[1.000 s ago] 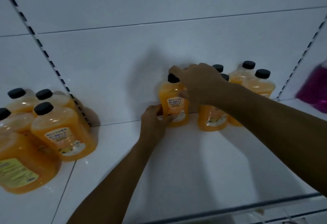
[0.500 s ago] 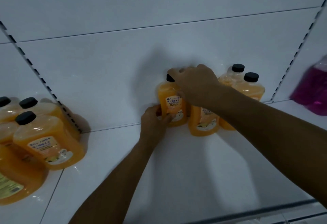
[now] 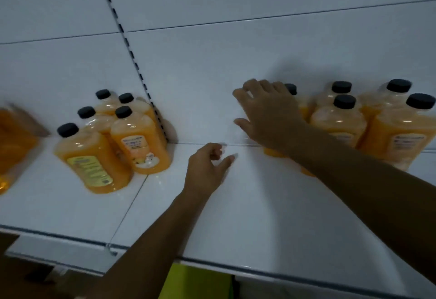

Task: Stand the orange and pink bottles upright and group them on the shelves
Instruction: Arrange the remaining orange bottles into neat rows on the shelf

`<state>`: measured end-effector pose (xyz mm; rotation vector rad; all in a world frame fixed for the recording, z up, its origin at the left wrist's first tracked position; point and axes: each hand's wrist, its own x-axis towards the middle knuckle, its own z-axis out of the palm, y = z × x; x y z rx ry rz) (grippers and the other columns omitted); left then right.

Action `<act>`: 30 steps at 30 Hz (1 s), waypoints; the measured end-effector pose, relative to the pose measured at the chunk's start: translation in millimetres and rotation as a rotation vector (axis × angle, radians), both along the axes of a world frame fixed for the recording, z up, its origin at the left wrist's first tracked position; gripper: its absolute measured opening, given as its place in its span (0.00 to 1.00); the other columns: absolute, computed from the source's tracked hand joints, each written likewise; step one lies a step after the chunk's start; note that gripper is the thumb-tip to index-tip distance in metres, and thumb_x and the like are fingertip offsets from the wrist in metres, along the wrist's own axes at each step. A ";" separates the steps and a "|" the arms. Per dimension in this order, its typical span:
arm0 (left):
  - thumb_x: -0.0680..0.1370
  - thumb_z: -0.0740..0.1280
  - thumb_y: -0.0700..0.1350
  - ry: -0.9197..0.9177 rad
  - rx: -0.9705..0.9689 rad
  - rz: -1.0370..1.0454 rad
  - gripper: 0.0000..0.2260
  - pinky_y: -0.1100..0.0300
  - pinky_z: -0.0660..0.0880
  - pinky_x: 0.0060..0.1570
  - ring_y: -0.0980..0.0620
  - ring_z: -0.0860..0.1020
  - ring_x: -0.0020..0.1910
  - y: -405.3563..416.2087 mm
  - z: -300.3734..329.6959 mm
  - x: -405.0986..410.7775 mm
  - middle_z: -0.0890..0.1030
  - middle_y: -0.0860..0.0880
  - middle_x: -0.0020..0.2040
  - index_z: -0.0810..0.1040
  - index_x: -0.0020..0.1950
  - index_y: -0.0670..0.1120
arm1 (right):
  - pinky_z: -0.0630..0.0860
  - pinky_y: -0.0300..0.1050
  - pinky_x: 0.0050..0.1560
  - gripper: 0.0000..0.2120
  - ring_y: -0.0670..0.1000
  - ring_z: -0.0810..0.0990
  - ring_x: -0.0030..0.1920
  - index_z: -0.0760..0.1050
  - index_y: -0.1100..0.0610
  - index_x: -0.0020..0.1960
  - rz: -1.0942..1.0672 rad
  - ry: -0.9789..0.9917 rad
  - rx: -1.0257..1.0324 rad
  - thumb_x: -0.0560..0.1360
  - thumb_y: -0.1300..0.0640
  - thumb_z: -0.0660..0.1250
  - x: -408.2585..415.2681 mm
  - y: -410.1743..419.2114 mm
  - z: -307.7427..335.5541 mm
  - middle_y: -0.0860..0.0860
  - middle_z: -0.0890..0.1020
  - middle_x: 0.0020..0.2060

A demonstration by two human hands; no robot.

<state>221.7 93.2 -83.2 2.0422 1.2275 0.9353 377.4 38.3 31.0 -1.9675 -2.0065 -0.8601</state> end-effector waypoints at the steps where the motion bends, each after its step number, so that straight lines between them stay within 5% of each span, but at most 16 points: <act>1: 0.73 0.71 0.56 0.012 -0.005 0.038 0.15 0.70 0.73 0.46 0.57 0.78 0.46 -2.3 0.7 -15.3 0.79 0.56 0.48 0.79 0.55 0.49 | 0.73 0.55 0.56 0.26 0.60 0.77 0.56 0.70 0.58 0.65 0.054 0.053 -0.028 0.74 0.44 0.68 -13.8 6.9 -3.4 0.58 0.77 0.59; 8: 0.76 0.70 0.49 -0.058 0.055 0.242 0.09 0.60 0.79 0.48 0.58 0.80 0.47 1.3 -4.9 -142.1 0.83 0.53 0.48 0.81 0.53 0.46 | 0.73 0.51 0.59 0.27 0.55 0.74 0.61 0.65 0.54 0.69 0.346 0.583 -0.217 0.74 0.46 0.68 -113.9 55.7 -13.4 0.54 0.73 0.64; 12: 0.77 0.69 0.49 -0.070 -0.010 0.219 0.11 0.65 0.76 0.48 0.56 0.80 0.51 6.8 -7.6 -171.6 0.82 0.53 0.52 0.78 0.57 0.48 | 0.72 0.54 0.63 0.35 0.55 0.73 0.64 0.62 0.53 0.72 0.416 0.804 -0.298 0.71 0.47 0.73 -152.7 89.6 -12.6 0.53 0.73 0.66; 17: 0.76 0.70 0.47 -0.074 0.030 0.164 0.08 0.67 0.76 0.46 0.57 0.80 0.49 16.5 -7.8 -178.5 0.82 0.55 0.51 0.78 0.55 0.49 | 0.75 0.55 0.59 0.32 0.55 0.76 0.58 0.67 0.52 0.69 0.393 0.837 -0.313 0.70 0.47 0.74 -168.8 111.2 -21.4 0.52 0.76 0.60; 22: 0.75 0.72 0.45 -0.168 0.147 0.147 0.08 0.69 0.76 0.42 0.62 0.80 0.45 22.9 -6.9 -170.8 0.81 0.58 0.45 0.77 0.51 0.49 | 0.69 0.41 0.45 0.21 0.51 0.76 0.49 0.74 0.55 0.59 0.413 0.862 -0.291 0.70 0.50 0.75 -154.2 103.5 -14.8 0.50 0.76 0.49; 26: 0.73 0.73 0.52 -0.251 0.188 0.132 0.17 0.66 0.74 0.48 0.59 0.75 0.51 30.0 -6.1 -146.2 0.77 0.56 0.52 0.73 0.58 0.50 | 0.69 0.37 0.40 0.15 0.50 0.77 0.46 0.74 0.54 0.52 0.348 0.884 -0.306 0.70 0.52 0.74 -125.9 78.9 -6.2 0.49 0.78 0.47; 28: 0.71 0.72 0.57 -0.228 0.137 0.114 0.28 0.63 0.72 0.54 0.58 0.73 0.57 33.2 -4.9 -126.3 0.75 0.54 0.59 0.70 0.66 0.48 | 0.70 0.33 0.41 0.16 0.48 0.78 0.47 0.76 0.53 0.56 0.303 0.891 -0.302 0.70 0.52 0.74 -106.3 62.5 -2.3 0.48 0.79 0.48; 30: 0.72 0.72 0.58 -0.196 0.061 0.001 0.27 0.63 0.73 0.53 0.60 0.75 0.56 34.5 -0.9 -101.6 0.77 0.56 0.59 0.72 0.67 0.49 | 0.71 0.30 0.40 0.15 0.46 0.78 0.46 0.76 0.48 0.56 0.248 0.914 -0.293 0.71 0.51 0.74 -84.4 45.0 1.7 0.47 0.79 0.48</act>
